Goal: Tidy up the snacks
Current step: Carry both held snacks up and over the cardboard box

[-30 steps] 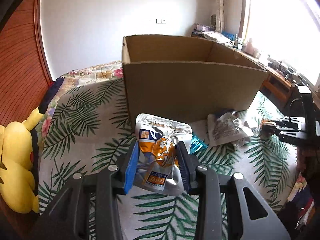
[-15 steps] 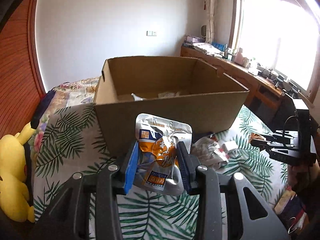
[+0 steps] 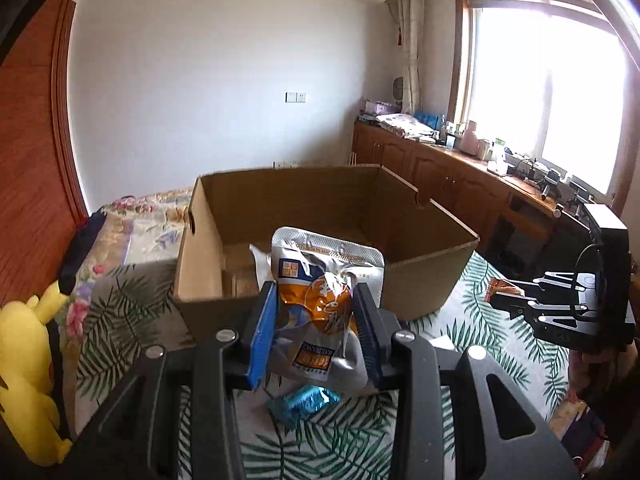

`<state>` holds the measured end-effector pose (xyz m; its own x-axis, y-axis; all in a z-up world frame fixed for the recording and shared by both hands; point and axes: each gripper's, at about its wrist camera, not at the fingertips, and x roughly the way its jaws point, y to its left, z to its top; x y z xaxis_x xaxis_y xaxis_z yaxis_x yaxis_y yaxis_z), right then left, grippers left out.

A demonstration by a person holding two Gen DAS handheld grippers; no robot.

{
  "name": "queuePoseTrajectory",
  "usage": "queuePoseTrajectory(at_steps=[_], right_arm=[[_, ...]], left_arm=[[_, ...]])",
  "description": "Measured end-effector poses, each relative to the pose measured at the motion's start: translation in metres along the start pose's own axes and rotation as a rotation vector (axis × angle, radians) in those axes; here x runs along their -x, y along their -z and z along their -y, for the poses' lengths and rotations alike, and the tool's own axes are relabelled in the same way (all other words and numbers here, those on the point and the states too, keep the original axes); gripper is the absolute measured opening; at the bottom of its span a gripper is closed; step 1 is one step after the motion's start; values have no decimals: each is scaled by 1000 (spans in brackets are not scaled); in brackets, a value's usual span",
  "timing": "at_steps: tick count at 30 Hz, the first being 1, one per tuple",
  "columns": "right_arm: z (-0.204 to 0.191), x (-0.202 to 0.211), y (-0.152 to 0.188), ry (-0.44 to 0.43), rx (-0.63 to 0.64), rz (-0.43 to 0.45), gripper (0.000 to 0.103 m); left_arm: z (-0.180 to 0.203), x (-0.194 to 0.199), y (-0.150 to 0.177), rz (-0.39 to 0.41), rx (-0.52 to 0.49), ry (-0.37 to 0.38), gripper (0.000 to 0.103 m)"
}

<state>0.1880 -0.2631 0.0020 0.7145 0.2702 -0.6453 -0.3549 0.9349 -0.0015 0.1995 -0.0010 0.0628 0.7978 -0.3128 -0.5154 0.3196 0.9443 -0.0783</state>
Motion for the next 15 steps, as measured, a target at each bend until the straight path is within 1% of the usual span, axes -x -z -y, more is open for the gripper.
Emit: queuePoseTrajectory(at_steps=[8, 15], right_arm=[[-10, 3, -40, -21, 38, 76, 22], [-21, -9, -72, -44, 76, 115, 22]], left_arm=[[-1, -12, -25, 32, -25, -1, 36], [-3, -32, -37, 32, -25, 2, 36]])
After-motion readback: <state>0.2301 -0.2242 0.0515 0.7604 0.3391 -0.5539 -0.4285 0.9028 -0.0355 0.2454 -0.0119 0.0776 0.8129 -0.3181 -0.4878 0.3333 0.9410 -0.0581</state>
